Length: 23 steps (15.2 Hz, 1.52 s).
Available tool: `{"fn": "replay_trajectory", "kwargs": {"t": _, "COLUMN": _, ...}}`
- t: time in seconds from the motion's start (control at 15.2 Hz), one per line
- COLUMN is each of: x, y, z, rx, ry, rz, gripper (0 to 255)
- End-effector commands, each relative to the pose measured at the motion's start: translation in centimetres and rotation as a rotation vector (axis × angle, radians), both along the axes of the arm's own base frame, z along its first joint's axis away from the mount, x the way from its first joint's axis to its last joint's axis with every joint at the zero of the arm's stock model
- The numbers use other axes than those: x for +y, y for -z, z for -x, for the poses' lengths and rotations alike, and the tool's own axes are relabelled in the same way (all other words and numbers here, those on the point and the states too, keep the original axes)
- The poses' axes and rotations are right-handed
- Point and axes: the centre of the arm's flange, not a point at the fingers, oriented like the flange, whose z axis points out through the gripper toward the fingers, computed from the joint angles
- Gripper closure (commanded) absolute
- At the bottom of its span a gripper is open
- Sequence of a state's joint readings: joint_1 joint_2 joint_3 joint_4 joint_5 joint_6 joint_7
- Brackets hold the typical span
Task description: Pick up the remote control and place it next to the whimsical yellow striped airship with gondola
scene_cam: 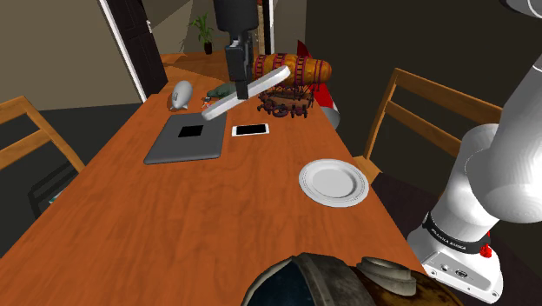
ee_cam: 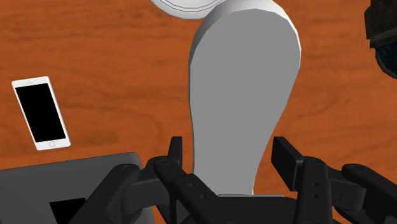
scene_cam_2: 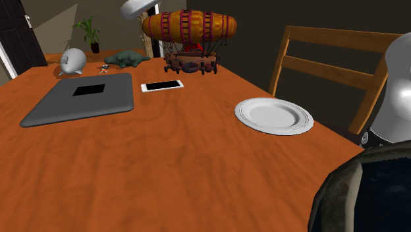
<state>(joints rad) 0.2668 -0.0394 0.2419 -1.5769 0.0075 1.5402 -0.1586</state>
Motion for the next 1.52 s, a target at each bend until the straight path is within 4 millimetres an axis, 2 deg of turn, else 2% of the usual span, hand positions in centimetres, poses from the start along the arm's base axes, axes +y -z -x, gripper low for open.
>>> {"fn": "replay_trajectory", "kwargs": {"t": 0.0, "x": 0.0, "y": -1.1, "z": 0.0, "rx": 0.000, "ry": 0.000, "rz": 0.000, "gripper": 255}}
{"fn": "replay_trajectory", "kwargs": {"t": 0.33, "x": 0.0, "y": -3.3, "z": 0.0, "rx": 0.000, "ry": 0.000, "rz": 0.000, "gripper": 255}}
{"fn": "replay_trajectory", "kwargs": {"t": 1.45, "x": -18.7, "y": -3.6, "z": -12.3, "rx": 0.000, "ry": 0.000, "rz": 0.000, "gripper": 255}}
